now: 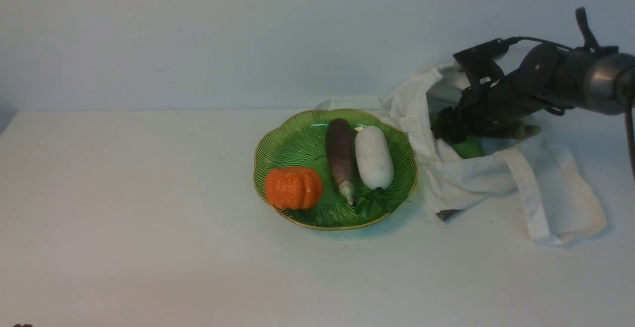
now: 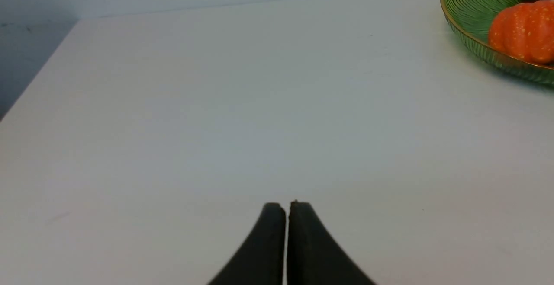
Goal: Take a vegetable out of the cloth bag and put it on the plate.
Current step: Use the right arm to grab a chayote from the bag, then use the right arm to put the chayote into the empty plate on the left
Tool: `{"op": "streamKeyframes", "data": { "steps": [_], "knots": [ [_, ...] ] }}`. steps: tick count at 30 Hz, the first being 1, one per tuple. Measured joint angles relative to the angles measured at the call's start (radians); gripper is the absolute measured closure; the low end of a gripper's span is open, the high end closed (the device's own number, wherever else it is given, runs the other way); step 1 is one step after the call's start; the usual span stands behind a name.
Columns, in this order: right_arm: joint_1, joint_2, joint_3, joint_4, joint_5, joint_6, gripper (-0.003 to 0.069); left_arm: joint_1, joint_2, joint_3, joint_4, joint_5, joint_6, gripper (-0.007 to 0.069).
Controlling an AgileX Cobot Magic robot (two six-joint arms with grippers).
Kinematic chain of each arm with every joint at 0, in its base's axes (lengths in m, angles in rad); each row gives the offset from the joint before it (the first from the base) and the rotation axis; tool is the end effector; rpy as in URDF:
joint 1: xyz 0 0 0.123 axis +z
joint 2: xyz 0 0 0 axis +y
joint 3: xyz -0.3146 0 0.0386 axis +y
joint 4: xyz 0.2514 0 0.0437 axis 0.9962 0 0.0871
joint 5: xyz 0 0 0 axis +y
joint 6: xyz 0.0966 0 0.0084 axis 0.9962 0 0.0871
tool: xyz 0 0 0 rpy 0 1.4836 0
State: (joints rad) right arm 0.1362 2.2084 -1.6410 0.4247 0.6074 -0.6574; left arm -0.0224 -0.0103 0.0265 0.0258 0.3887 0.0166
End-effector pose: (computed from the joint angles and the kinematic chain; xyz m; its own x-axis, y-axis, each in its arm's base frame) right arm 0.4933 0.0906 0.1730 -0.7440 -0.3936 -0.5399 -0.4924 0.8692 0.0449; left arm 0.0292 0.0003 0.1677 -0.3114 0.0474 -0.9491 0.0257 0.9988 0.0415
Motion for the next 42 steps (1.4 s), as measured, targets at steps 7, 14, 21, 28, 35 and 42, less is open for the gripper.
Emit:
{"op": "streamKeyframes", "data": {
  "steps": [7,14,21,28,35,42],
  "knots": [
    [0.0,-0.16,0.008,-0.059,0.114,0.008,0.0292,0.0,0.0,0.0,0.0,0.0,0.0,0.0629],
    [0.0,-0.334,0.008,-0.123,0.234,0.032,0.0295,0.0,0.0,0.0,0.0,0.0,0.0,0.0629],
    [0.0,-0.531,0.008,-0.157,0.461,0.164,0.0296,0.0,0.0,0.0,0.0,0.0,0.0,0.0629],
    [0.061,-0.467,0.007,0.129,0.48,0.205,0.0296,0.0,0.0,0.0,0.0,0.0,0.0,0.0629],
    [0.222,-0.228,0.009,0.202,0.313,0.202,0.0298,0.0,0.0,0.0,0.0,0.0,0.0,0.0629],
    [0.268,-0.119,0.013,0.205,0.135,0.202,0.0298,0.0,0.0,0.0,0.0,0.0,0.0,0.0629]
  ]
}}
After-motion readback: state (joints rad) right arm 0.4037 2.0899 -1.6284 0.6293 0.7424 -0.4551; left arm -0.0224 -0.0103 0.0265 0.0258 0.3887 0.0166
